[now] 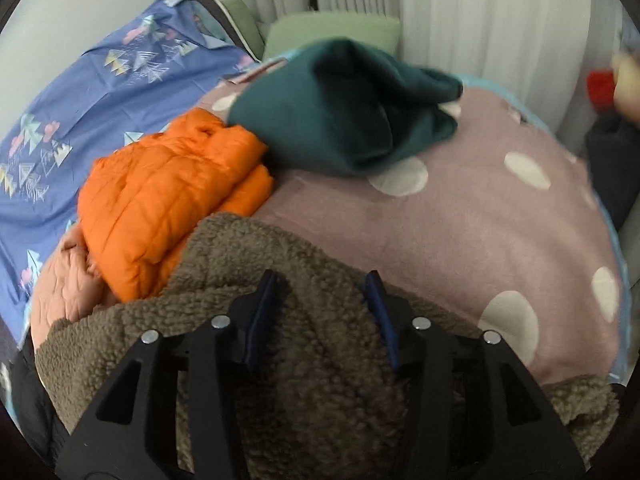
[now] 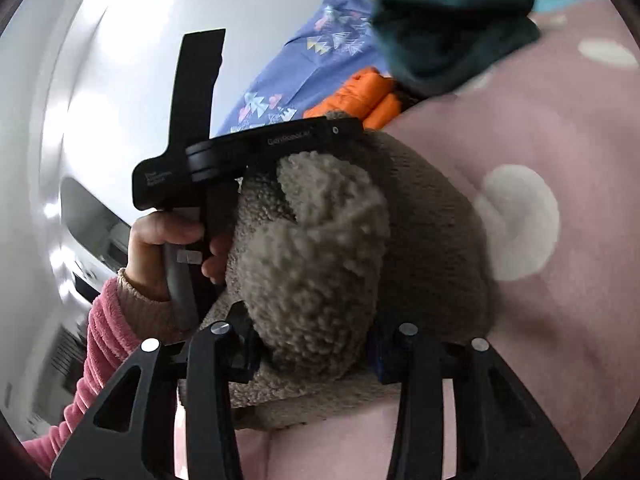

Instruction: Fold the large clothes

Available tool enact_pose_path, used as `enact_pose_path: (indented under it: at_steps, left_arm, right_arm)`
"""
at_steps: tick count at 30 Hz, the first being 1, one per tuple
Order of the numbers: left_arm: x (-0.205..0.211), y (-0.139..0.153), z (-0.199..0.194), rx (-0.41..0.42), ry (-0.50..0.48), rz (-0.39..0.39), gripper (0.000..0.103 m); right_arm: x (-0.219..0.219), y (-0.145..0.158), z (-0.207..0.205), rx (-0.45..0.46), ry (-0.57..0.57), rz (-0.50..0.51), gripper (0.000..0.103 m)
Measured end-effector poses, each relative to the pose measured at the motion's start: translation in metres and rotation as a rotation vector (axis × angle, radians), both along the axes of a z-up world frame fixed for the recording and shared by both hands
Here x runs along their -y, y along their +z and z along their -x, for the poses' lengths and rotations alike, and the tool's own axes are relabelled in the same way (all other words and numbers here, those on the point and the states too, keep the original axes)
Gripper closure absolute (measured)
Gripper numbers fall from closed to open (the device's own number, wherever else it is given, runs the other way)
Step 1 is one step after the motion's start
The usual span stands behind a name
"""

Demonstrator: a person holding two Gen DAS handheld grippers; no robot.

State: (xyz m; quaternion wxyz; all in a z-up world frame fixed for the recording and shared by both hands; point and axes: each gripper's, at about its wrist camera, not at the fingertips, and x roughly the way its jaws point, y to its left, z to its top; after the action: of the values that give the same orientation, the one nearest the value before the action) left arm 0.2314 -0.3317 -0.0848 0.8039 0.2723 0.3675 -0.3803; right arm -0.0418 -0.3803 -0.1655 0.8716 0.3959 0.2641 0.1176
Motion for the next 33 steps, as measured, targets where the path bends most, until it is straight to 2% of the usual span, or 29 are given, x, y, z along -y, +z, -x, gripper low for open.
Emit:
enact_pose_path:
  at_steps: [3,5,8,10,11,12,15,17,20,21,22,23,25,26,28,31,33]
  left_arm:
    - [0.004,-0.001,-0.004,-0.012,-0.007,-0.005,0.053]
    - [0.000,-0.001,-0.008,-0.041,-0.004,0.026,0.052]
    - [-0.002,0.002,-0.005,-0.046,0.001,0.039,0.052]
    - [0.004,0.001,-0.006,-0.032,0.002,0.022,0.052]
    - [0.004,0.003,-0.005,-0.018,0.002,0.012,0.052]
    - [0.003,0.007,-0.003,-0.009,0.003,0.016,0.052]
    - [-0.019,0.050,0.003,0.017,-0.002,0.156,0.056]
    - [-0.042,0.078,0.007,0.082,0.007,0.207,0.057]
    - [-0.076,0.094,0.007,0.128,0.028,0.177,0.059]
    - [-0.089,0.093,0.005,0.126,0.036,0.160,0.059]
    - [-0.103,0.087,0.001,0.101,0.038,0.140,0.053]
    - [-0.113,0.078,-0.004,0.052,0.026,0.128,0.041]
    - [-0.120,0.053,-0.012,-0.029,0.024,0.097,0.038]
    - [-0.117,0.029,-0.016,-0.043,0.042,0.059,0.038]
    - [-0.106,0.003,-0.016,-0.009,0.070,0.045,0.037]
    - [-0.091,0.003,-0.021,-0.025,0.077,0.032,0.038]
    - [-0.075,0.001,-0.023,-0.006,0.069,-0.039,0.038]
  right_arm:
    - [-0.006,0.008,0.004,0.023,-0.029,0.103,0.053]
    - [-0.007,0.011,0.007,0.034,-0.048,0.144,0.043]
    - [-0.007,0.019,0.011,0.043,-0.045,0.103,0.041]
    - [-0.002,0.028,0.010,0.044,-0.062,0.101,0.043]
    - [0.006,0.028,0.009,0.036,-0.081,0.126,0.057]
    - [0.007,0.028,0.008,0.023,-0.090,0.137,0.058]
    - [0.014,0.012,0.006,-0.025,-0.104,0.085,0.060]
    - [0.019,0.011,0.007,-0.036,-0.120,0.085,0.060]
    - [0.022,0.008,0.003,-0.045,-0.120,0.094,0.059]
    - [0.023,0.008,0.001,-0.044,-0.119,0.092,0.059]
    - [0.022,0.007,0.002,-0.042,-0.122,0.097,0.058]
    - [0.021,0.008,0.003,-0.042,-0.126,0.106,0.056]
    - [0.018,0.008,0.002,-0.041,-0.132,0.135,0.053]
    - [0.017,0.008,0.000,-0.043,-0.132,0.143,0.052]
    - [0.017,0.005,0.000,-0.060,-0.144,0.154,0.052]
    - [0.024,0.002,-0.004,-0.072,-0.177,0.169,0.046]
    - [0.029,0.003,-0.006,-0.071,-0.181,0.192,0.042]
